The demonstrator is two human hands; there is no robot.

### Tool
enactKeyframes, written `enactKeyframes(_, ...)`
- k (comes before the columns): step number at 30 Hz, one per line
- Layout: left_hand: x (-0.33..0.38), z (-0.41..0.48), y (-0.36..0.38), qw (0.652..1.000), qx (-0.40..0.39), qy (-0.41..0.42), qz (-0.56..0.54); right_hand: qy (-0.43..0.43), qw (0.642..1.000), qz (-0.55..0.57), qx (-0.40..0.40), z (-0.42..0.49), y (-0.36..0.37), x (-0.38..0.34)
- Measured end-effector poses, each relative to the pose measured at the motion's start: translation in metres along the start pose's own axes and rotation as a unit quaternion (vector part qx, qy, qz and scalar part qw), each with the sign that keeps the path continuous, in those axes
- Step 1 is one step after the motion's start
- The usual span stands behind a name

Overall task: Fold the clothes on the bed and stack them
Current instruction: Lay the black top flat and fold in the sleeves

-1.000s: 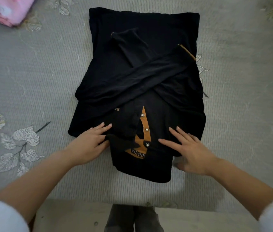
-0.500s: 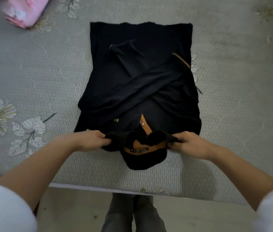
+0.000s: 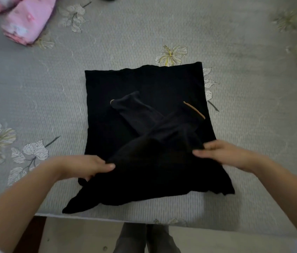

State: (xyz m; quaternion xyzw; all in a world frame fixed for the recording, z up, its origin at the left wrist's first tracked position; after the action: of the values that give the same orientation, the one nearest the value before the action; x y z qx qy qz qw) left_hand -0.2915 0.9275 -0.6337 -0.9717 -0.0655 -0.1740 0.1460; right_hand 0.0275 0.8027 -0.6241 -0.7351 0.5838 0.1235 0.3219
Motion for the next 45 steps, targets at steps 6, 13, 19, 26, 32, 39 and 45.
enactKeyframes(6,0.038,0.018,-0.093,0.945,0.299,0.119,-0.061,-0.093,0.984,0.071,0.131,0.049,-0.031,-0.070)
enactKeyframes(13,0.077,0.058,-0.168,0.877,0.432,0.204,-0.048,-0.146,0.948,0.090,0.268,0.106,-0.064,-0.135)
enactKeyframes(19,0.088,0.089,-0.203,0.812,0.552,0.181,-0.054,-0.141,0.900,-0.031,0.411,0.149,-0.076,-0.150)
enactKeyframes(26,0.053,0.083,-0.122,0.790,0.591,0.160,0.022,-0.235,0.837,-0.254,0.425,0.110,-0.005,-0.098)
enactKeyframes(32,-0.013,0.078,-0.078,0.799,0.591,0.031,-0.107,-0.063,0.829,-0.180,0.525,0.079,-0.013,-0.024)
enactKeyframes(39,-0.015,0.072,-0.082,0.821,0.565,0.075,-0.042,0.079,0.870,0.078,0.481,0.080,-0.033,0.015)
enactKeyframes(45,-0.035,0.049,-0.109,0.784,0.617,0.065,0.010,0.083,0.905,0.220,0.355,0.067,-0.037,0.028)
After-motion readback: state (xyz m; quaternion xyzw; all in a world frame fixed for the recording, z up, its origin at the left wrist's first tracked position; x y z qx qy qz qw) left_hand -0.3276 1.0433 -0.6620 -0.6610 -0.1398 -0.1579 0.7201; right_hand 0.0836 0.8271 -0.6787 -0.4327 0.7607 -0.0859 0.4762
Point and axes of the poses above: each hand's wrist, its own z-axis towards the middle knuckle, its own y-axis out of the palm, x = y × z, the point moved 6 cm from there along z, towards the middle knuckle, and after that the axes turned 15 degrees about x, right-handed, at the moved point
